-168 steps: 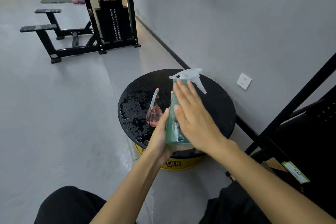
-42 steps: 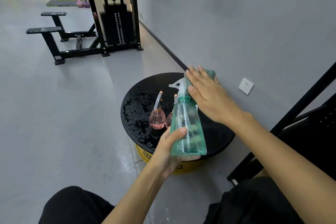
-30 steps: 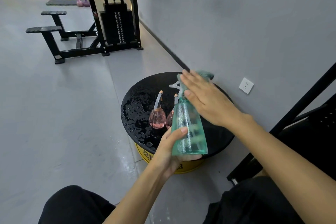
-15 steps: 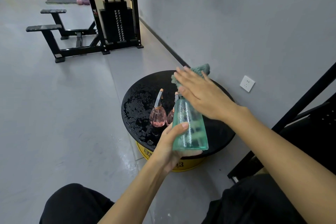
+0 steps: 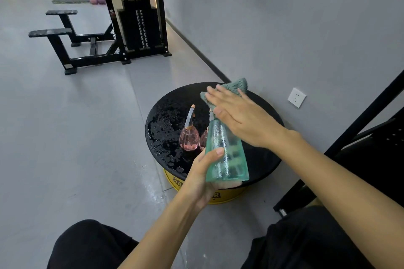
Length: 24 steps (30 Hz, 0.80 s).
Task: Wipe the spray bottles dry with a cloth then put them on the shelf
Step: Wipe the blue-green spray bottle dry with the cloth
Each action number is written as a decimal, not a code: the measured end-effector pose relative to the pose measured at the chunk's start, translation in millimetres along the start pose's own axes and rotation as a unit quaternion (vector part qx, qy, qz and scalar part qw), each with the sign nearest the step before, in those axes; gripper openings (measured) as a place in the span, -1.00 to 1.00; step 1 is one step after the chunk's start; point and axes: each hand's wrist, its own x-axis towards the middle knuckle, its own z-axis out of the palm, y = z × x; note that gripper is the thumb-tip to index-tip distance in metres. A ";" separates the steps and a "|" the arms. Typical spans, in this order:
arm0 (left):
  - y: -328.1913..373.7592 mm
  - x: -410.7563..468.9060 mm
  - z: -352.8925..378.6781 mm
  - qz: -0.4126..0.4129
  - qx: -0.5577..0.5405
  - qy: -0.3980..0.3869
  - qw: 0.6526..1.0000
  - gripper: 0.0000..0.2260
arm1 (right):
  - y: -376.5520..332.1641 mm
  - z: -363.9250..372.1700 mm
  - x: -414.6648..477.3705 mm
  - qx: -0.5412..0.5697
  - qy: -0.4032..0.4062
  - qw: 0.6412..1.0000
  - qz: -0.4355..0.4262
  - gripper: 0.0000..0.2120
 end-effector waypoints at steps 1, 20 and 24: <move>0.0 0.1 -0.3 0.001 -0.005 -0.001 1.000 -0.18 | 5.0 0.9 -0.1 0.004 0.020 1.000 0.013 -0.41; 3.0 -4.4 3.4 -0.009 0.004 -0.016 1.000 -0.19 | 20.9 -5.6 -8.3 -0.007 0.068 0.995 0.065 -0.37; 3.2 -3.8 4.8 -0.007 0.016 -0.010 1.000 -0.33 | 0.1 0.7 -16.9 -0.023 0.047 0.998 0.024 -0.36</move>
